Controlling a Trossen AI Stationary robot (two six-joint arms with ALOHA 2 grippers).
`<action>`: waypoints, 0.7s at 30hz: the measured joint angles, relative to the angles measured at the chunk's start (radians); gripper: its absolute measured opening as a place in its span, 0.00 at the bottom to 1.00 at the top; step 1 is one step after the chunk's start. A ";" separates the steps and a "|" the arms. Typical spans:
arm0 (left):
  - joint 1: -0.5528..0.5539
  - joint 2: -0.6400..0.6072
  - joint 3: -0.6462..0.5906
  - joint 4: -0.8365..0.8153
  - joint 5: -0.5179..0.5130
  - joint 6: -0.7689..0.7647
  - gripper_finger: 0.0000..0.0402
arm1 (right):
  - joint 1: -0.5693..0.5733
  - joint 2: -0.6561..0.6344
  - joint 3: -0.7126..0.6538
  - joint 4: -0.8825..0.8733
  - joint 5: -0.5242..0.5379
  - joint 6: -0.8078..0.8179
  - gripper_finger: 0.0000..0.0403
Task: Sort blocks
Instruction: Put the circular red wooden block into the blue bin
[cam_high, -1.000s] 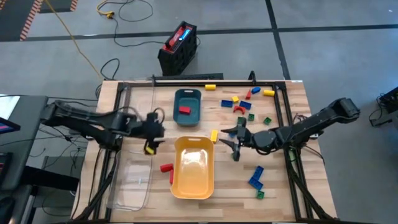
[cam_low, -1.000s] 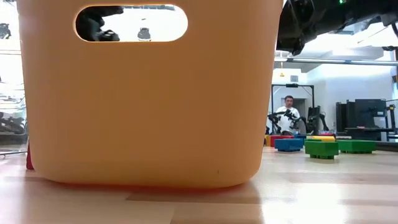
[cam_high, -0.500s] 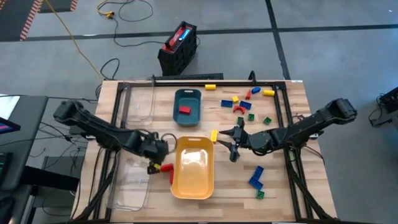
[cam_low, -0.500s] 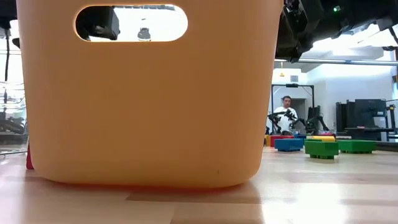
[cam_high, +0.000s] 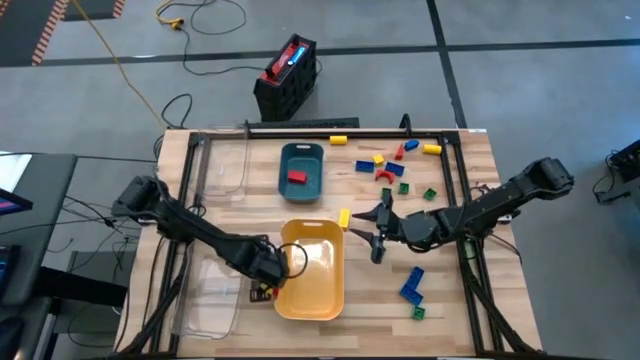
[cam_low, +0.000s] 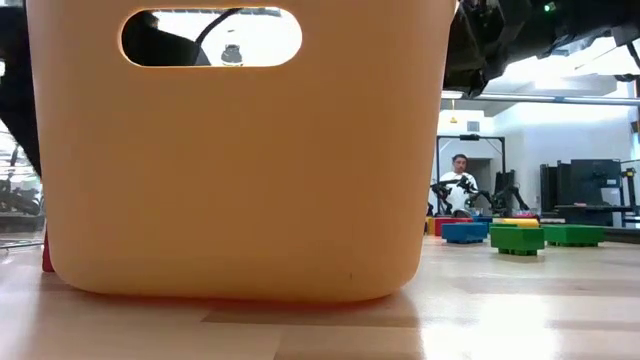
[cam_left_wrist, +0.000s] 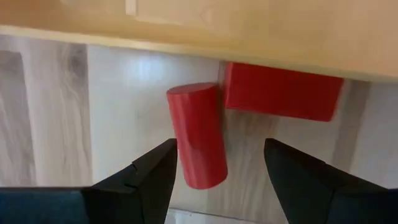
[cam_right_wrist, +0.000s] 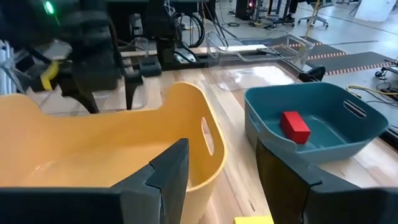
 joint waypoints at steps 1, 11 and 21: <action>0.000 0.010 0.000 -0.007 0.000 -0.005 0.59 | 0.004 0.000 0.000 0.006 0.000 -0.001 0.49; 0.001 0.036 0.000 -0.012 -0.018 0.018 0.59 | 0.022 0.000 0.000 0.035 0.000 -0.009 0.49; 0.018 0.036 -0.056 0.055 -0.001 0.021 0.59 | 0.022 0.000 0.000 0.038 0.000 -0.024 0.49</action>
